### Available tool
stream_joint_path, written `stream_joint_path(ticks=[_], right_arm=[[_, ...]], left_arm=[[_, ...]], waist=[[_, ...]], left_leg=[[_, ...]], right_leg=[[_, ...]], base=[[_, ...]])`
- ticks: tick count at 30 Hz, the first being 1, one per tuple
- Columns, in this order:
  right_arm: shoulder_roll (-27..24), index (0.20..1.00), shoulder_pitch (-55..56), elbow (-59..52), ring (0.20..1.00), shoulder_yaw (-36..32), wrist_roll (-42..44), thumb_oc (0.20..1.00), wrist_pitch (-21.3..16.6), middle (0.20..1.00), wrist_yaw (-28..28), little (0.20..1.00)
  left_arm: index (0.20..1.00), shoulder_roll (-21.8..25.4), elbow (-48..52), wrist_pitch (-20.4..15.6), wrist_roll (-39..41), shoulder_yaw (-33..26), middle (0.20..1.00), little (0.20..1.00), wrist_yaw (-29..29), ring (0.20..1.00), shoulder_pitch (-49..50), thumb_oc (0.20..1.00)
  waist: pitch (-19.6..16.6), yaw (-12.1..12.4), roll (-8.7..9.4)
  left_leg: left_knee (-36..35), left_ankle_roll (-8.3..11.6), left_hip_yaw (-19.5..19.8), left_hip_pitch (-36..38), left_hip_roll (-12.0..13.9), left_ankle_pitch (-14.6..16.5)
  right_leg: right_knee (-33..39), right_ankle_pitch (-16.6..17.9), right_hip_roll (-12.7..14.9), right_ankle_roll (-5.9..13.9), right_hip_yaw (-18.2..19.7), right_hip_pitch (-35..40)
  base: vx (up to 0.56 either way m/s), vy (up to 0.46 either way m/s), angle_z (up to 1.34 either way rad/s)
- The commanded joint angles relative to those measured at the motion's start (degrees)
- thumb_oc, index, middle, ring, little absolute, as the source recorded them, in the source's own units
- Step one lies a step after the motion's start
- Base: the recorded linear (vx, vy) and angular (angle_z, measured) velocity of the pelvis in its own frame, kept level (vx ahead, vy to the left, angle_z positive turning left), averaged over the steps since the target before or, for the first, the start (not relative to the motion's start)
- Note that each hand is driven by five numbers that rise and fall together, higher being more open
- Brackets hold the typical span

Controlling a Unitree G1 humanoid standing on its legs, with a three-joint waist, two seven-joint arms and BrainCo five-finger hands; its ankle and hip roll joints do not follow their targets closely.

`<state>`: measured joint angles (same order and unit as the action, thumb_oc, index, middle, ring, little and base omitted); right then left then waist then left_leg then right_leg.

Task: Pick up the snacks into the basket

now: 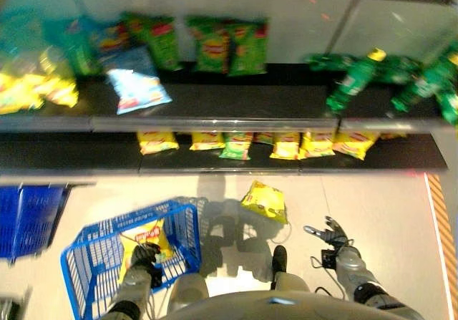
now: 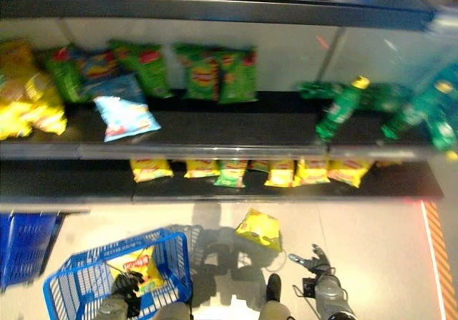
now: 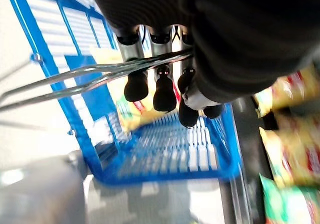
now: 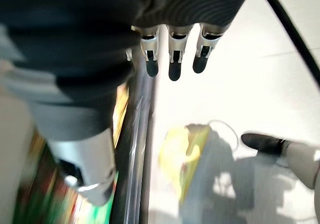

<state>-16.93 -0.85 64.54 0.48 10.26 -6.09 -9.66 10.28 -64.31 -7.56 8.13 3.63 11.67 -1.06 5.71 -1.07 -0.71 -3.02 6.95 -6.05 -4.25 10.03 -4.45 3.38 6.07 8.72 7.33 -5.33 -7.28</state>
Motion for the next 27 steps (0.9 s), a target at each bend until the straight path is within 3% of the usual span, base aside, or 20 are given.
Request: stream_joint_path(ticks=[1,3,4,5,6,7,9,12,13,16,18,19,20,21,22,23,25,27], right_arm=[[-0.65,1.000,-2.01,2.34,1.000,-0.32,1.32,1.000,-1.71,1.000,-1.33,1.000],[-1.43,1.000,-2.55,3.31,1.000,0.95,-0.07,1.000,-1.43,1.000,-1.72,1.000],[-1.93,1.000,-2.82,3.20,1.000,0.89,-0.22,1.000,-1.38,1.000,-2.14,1.000],[-2.37,1.000,-3.22,3.33,1.000,0.78,0.15,1.000,-1.34,1.000,-2.03,1.000],[-2.37,1.000,-3.21,3.33,1.000,0.78,0.15,1.000,-1.34,1.000,-2.03,1.000],[-2.62,1.000,-3.56,1.53,1.000,1.13,0.31,1.000,-1.58,1.000,-1.84,1.000],[-2.57,1.000,-4.44,-0.59,1.000,1.90,1.09,1.000,-1.98,1.000,-1.49,1.000],[-3.37,1.000,-7.73,-2.28,1.000,3.64,0.54,1.000,-2.46,1.000,-1.22,1.000],[-3.37,1.000,-7.73,-2.28,1.000,3.63,0.54,1.000,-2.46,1.000,-1.22,1.000],[-2.84,1.000,-11.46,-7.26,1.000,6.73,-0.36,1.000,-3.31,1.000,-0.59,1.000],[-2.70,1.000,-12.14,-10.73,1.000,9.26,-1.45,1.000,-3.22,1.000,0.03,1.000],[-2.22,1.000,-11.92,-11.60,1.000,10.36,-2.26,1.000,-3.32,1.000,0.59,1.000],[-1.60,1.000,-11.03,-13.05,1.000,10.50,-3.09,1.000,-3.49,1.000,0.71,1.000],[-1.60,1.000,-11.03,-13.05,1.000,10.50,-3.09,1.000,-3.49,1.000,0.71,1.000],[-1.52,1.000,-10.82,-17.93,1.000,10.60,-4.65,1.000,-3.55,1.000,1.22,1.000],[-1.20,1.000,-9.91,-21.24,1.000,10.95,-4.47,1.000,-3.70,1.000,1.49,1.000],[-1.03,1.000,-8.21,-23.66,1.000,10.21,-4.65,1.000,-4.16,1.000,1.02,1.000],[-0.69,1.000,-7.30,-27.83,1.000,9.63,-5.40,1.000,-4.38,1.000,0.39,1.000]], left_arm=[[0.200,2.16,-5.00,-0.35,-1.44,-0.14,0.200,0.200,-0.37,0.200,-3.83,0.200],[0.200,1.32,-5.35,-0.32,-1.56,0.19,0.200,0.200,-0.43,0.200,-3.42,0.200],[0.200,0.65,-5.38,-0.48,-1.47,0.53,0.200,0.200,-0.58,0.200,-3.04,0.200],[0.200,-0.05,-5.51,-0.54,-1.67,0.77,0.200,0.200,-1.10,0.200,-2.03,0.200],[0.200,-0.04,-5.51,-0.54,-1.67,0.77,0.200,0.200,-1.10,0.200,-2.03,0.200],[0.200,-0.49,-5.59,-0.65,-1.04,0.07,0.200,0.200,-1.70,0.200,-0.40,0.200],[0.200,-0.53,-6.66,-0.45,-1.37,-0.17,0.200,0.200,-2.49,0.200,0.53,0.200],[0.200,-1.58,-6.29,-0.58,-2.84,0.80,0.200,0.200,-2.96,0.200,2.56,0.200],[0.200,-1.58,-6.29,-0.58,-2.84,0.80,0.200,0.200,-2.96,0.200,2.56,0.200],[0.200,-1.16,-5.41,-1.15,-1.02,-0.75,0.200,0.200,-2.69,0.200,2.06,0.200],[0.200,-0.45,-3.88,-1.41,-0.56,-1.51,0.200,0.200,-2.33,0.200,2.67,0.200],[0.200,-0.25,-3.42,-1.67,-0.33,-1.73,0.200,0.200,-2.12,0.200,3.18,0.200],[0.200,-0.03,-3.14,-1.65,-0.17,-1.83,0.200,0.200,-1.98,0.200,3.16,0.200],[0.200,-0.03,-3.14,-1.65,-0.17,-1.83,0.200,0.200,-1.98,0.200,3.16,0.200],[0.200,0.56,-2.09,-1.43,0.65,-2.49,0.200,0.200,-1.68,0.200,2.44,0.200],[0.200,0.79,-1.30,-1.26,1.03,-2.39,0.200,0.200,-1.58,0.200,2.10,0.200],[0.200,1.09,-0.19,-1.37,0.76,-1.43,0.200,0.200,-1.28,0.200,1.00,0.200],[0.200,1.25,2.86,-2.12,1.72,-1.08,0.200,0.200,-0.56,0.200,0.40,0.200]], waist=[[1.05,-1.40,1.40],[1.49,-0.88,1.87],[1.70,-0.39,2.25],[1.44,0.10,2.62],[1.42,0.09,2.62],[0.94,0.81,2.61],[0.36,1.49,1.53],[0.55,3.88,-0.41],[0.61,3.92,-0.40],[-0.02,6.68,-0.90],[-0.70,8.46,0.49],[-0.92,8.70,1.67],[-1.39,8.65,2.86],[-1.39,8.65,2.86],[-0.05,7.28,3.65],[0.91,5.71,2.94],[0.96,4.13,1.62],[1.43,3.91,0.77]], left_leg=[[2.92,-0.32,3.97,-1.96,3.19,-0.33],[6.41,-1.55,7.44,-1.63,2.30,0.90],[8.84,-1.83,11.05,-1.67,0.02,1.34],[11.05,-2.86,14.62,-2.13,-4.41,3.78],[11.05,-2.86,14.63,-2.16,-4.42,3.78],[11.19,-3.60,14.84,-3.16,-9.59,6.40],[8.66,-4.35,12.90,-4.03,-12.00,5.41],[3.61,-5.98,13.10,-7.01,-17.08,1.74],[3.58,-5.98,13.07,-6.93,-17.07,1.74],[3.87,-6.10,2.32,-11.03,-18.93,-0.25],[5.57,-8.50,2.19,-10.06,-19.10,0.87],[6.09,-10.02,3.97,-9.10,-19.95,1.69],[5.67,-10.37,4.17,-8.10,-19.73,2.04],[5.67,-10.37,4.17,-8.10,-19.73,2.04],[5.51,-10.34,4.39,-5.50,-17.81,3.35],[4.96,-10.35,5.65,-3.38,-16.31,3.78],[4.13,-10.43,8.13,-0.76,-14.94,4.72],[4.25,-9.80,10.22,1.47,-13.77,5.38]], right_leg=[[-12.96,-11.47,-2.12,0.76,3.05,-2.11],[-12.89,-11.45,-3.67,-0.45,4.32,-1.40],[-11.86,-10.97,-4.21,-0.92,5.10,-0.71],[-10.02,-10.04,-4.74,-1.37,6.21,-0.06],[-10.01,-10.03,-4.74,-1.37,6.20,-0.07],[-7.45,-8.92,-5.67,-1.28,8.09,0.98],[-5.57,-8.82,-7.87,-1.65,9.78,2.03],[-3.41,-8.29,-11.50,-1.61,12.17,4.53],[-3.40,-8.28,-11.50,-1.61,12.20,4.59],[-1.84,-11.08,-14.67,-2.38,13.36,10.21],[-4.87,-14.40,-15.85,-3.63,13.73,11.13],[-8.94,-15.16,-15.45,-3.52,13.17,10.67],[-15.00,-13.93,-15.30,-1.32,12.09,9.36],[-15.00,-13.93,-15.30,-1.32,12.09,9.36],[-30.60,-3.59,-13.48,7.58,8.56,0.70],[-37.16,-3.17,-13.24,7.67,7.54,-2.04],[-42.64,-4.50,-12.31,5.14,5.55,-6.16],[-40.30,-6.43,-2.46,1.29,2.03,-7.55]], base=[[0.05,-0.588,-0.55],[0.06,-0.421,-0.65],[0.04,-0.356,-0.76],[0.03,-0.277,-0.72],[0.07,-0.346,-1.03],[0.10,-0.305,-0.81],[0.16,-0.294,-0.87],[0.19,-0.158,-1.07],[0.31,-0.153,-1.68],[0.39,-0.172,-0.76],[0.44,-0.132,0.03],[0.46,-0.132,-0.15],[0.30,-0.090,-0.48],[0.33,-0.197,-0.61],[0.31,-0.200,-0.35],[0.45,-0.227,-0.01],[0.35,-0.095,0.46],[0.37,-0.135,0.91]])
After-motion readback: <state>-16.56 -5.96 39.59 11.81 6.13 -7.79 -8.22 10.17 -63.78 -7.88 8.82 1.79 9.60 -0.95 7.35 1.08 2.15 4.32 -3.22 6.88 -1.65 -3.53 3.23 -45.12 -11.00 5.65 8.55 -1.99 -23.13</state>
